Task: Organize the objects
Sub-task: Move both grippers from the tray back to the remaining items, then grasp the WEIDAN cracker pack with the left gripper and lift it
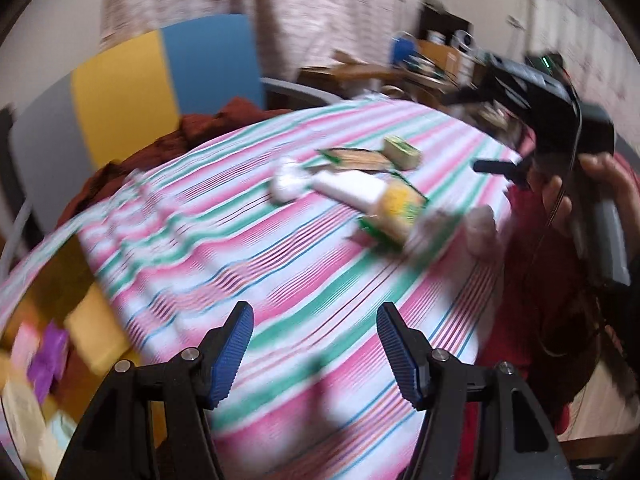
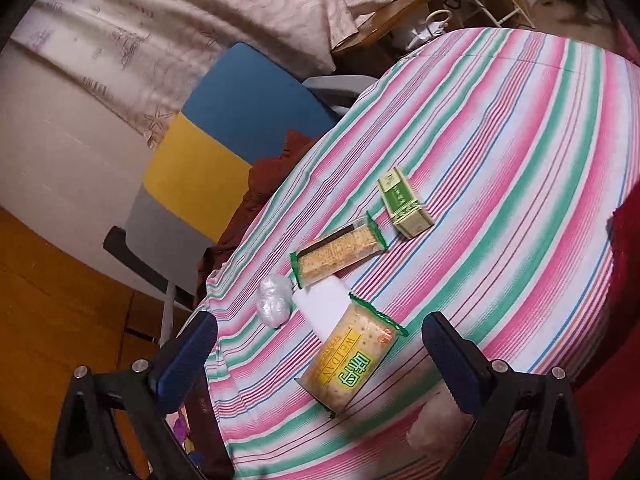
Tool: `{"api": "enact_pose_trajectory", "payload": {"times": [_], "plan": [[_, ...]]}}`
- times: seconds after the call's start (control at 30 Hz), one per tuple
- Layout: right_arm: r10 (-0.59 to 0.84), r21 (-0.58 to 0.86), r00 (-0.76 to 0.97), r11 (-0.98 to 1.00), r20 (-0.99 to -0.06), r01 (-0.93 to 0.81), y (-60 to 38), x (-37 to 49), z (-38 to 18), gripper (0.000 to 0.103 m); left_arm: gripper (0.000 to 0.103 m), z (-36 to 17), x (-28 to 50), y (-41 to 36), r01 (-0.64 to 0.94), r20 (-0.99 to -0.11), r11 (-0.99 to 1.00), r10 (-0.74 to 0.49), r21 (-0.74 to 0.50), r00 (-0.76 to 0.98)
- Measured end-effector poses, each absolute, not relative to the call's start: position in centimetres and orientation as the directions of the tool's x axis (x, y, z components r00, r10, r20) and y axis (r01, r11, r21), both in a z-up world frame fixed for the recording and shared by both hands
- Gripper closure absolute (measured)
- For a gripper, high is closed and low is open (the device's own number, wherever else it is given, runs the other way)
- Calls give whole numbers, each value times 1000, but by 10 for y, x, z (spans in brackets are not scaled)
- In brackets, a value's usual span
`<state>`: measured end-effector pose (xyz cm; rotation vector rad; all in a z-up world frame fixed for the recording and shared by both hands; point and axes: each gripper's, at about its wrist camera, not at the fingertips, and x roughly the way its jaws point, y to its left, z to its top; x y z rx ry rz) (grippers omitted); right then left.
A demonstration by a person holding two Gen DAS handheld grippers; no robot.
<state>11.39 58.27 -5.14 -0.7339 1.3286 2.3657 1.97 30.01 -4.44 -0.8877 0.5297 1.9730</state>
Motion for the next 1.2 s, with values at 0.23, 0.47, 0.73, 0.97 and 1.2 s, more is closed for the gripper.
{"api": "enact_pose_trajectory", "payload": {"times": [0.23,0.47,0.73,0.97,1.2], "plan": [[23,710,-834,-512,-552,-484,584,116,-53,0,22,-52,21,372,-923,-755,-366,569,121,-325],[4,727,-847,-511,-531,-458,584,114,-53,0,22,-65,19,431,-949,-768,-273,570,158,-292],[-10,739,-853,-505,-522,-446,586,114,-56,0,38,-104,24,478,-955,-824,-201,486,219,-292],[-11,740,-851,-499,-525,-451,586,114,-57,0,53,-101,21,436,-944,-814,-310,516,111,-265],[10,738,-846,-484,-533,-471,587,117,-58,0,55,-108,6,352,-847,-803,-528,530,-61,-273]]}}
